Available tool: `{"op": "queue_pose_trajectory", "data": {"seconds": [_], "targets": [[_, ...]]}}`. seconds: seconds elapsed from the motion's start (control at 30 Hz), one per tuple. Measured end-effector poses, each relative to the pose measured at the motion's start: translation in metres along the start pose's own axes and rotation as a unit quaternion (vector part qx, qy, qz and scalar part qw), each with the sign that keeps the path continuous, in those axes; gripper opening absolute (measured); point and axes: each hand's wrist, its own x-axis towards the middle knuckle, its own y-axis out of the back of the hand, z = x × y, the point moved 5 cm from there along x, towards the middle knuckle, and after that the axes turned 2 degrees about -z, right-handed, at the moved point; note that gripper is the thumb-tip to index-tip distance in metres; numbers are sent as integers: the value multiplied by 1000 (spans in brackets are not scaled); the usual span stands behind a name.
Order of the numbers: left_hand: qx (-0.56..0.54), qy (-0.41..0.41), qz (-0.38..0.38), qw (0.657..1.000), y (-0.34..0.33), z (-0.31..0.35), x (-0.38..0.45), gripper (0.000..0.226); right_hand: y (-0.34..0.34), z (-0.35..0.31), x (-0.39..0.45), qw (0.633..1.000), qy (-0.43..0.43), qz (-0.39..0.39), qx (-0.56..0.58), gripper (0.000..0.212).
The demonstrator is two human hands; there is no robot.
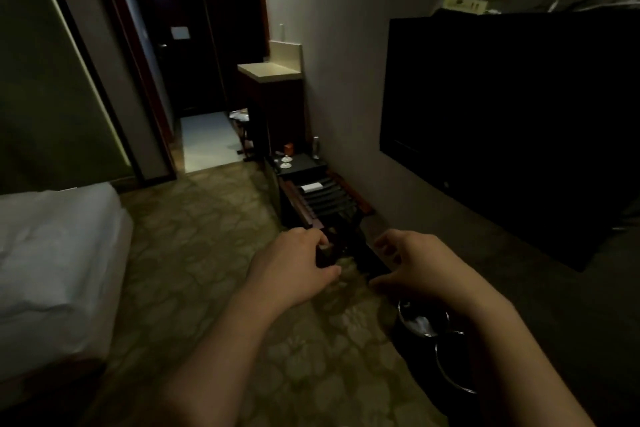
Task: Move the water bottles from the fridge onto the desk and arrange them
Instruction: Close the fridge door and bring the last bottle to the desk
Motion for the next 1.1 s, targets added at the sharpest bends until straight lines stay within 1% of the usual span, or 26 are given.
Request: {"op": "queue_pose_trajectory", "data": {"seconds": [0.17, 0.33, 0.47, 0.57, 0.67, 0.77, 0.83, 0.97, 1.1], "targets": [[4, 19, 3, 1000, 5, -46, 96, 48, 1, 0, 117, 1000, 24, -13, 2, 59], [18, 37, 17, 999, 27, -84, 223, 60, 24, -2, 256, 999, 32, -14, -8, 64], [52, 44, 10, 998, 44, -117, 302, 57, 40, -11, 353, 999, 44, -23, -23, 66], [69, 54, 4, 996, 48, -150, 346, 59, 43, -24, 413, 997, 61, -41, -30, 66], [62, 71, -6, 996, 46, -195, 392, 59, 37, -35, 471, 995, 72, -61, -31, 62], [44, 86, 24, 995, 44, -239, 438, 59, 28, -44, 532, 994, 78, -68, -43, 64], [37, 89, 28, 995, 42, -269, 470, 55, 19, -51, 575, 993, 74, -78, -42, 65], [17, 70, 61, 996, 58, -337, 539, 59, 4, -74, 672, 993, 71, -78, -44, 62], [27, 43, 39, 998, 90, -407, 626, 56, 10, -108, 778, 996, 56, -55, -43, 63]]}}
